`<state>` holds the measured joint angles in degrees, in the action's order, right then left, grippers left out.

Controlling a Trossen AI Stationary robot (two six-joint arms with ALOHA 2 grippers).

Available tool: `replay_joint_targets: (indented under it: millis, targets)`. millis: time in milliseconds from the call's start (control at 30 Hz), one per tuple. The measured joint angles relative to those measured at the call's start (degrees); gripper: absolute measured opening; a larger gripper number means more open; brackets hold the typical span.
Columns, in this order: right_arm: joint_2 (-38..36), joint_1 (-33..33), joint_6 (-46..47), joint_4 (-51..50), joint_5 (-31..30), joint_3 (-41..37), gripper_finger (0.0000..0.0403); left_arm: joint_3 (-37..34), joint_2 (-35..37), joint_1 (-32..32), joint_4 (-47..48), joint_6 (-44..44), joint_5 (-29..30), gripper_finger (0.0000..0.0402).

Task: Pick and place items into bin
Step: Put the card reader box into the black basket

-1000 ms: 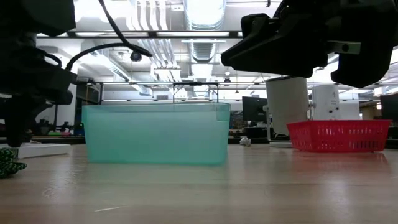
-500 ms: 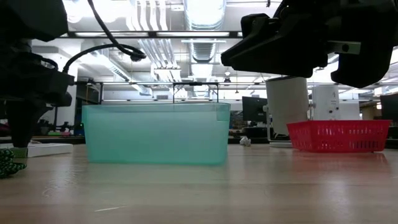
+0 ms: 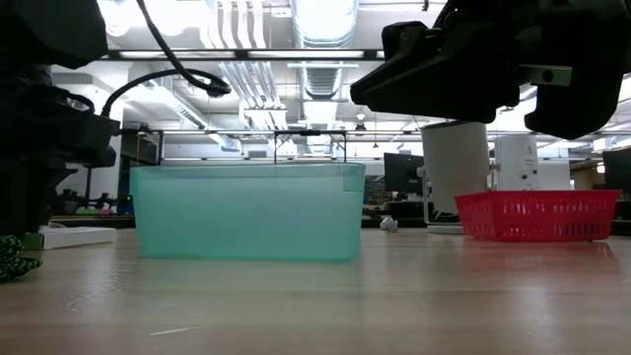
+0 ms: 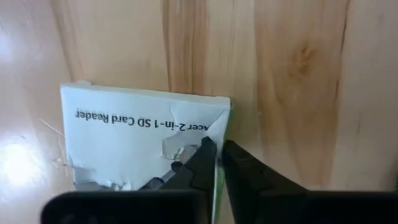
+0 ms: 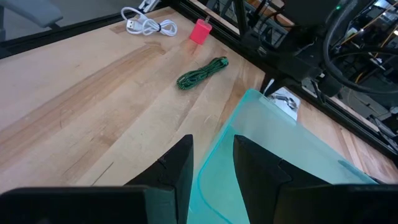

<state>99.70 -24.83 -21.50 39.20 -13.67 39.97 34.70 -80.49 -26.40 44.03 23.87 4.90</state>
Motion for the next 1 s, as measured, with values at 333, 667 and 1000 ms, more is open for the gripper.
replay_joint_targets:
  millis: [333,667,1000]
  targets:
    - [0.0,0.0,-0.2,0.0,0.0,0.0,0.01,3.2,0.9,0.2,3.5,-0.3,-1.9,0.0001]
    - [0.0,0.0,-0.2,0.0,0.0,0.0,0.01,5.8,4.5,0.2,4.9,-0.7,-1.7,0.0001]
    - [0.0,0.0,-0.2,0.0,0.0,0.0,0.01,5.9,5.9,0.2,5.0,-0.8,-1.5,0.0001]
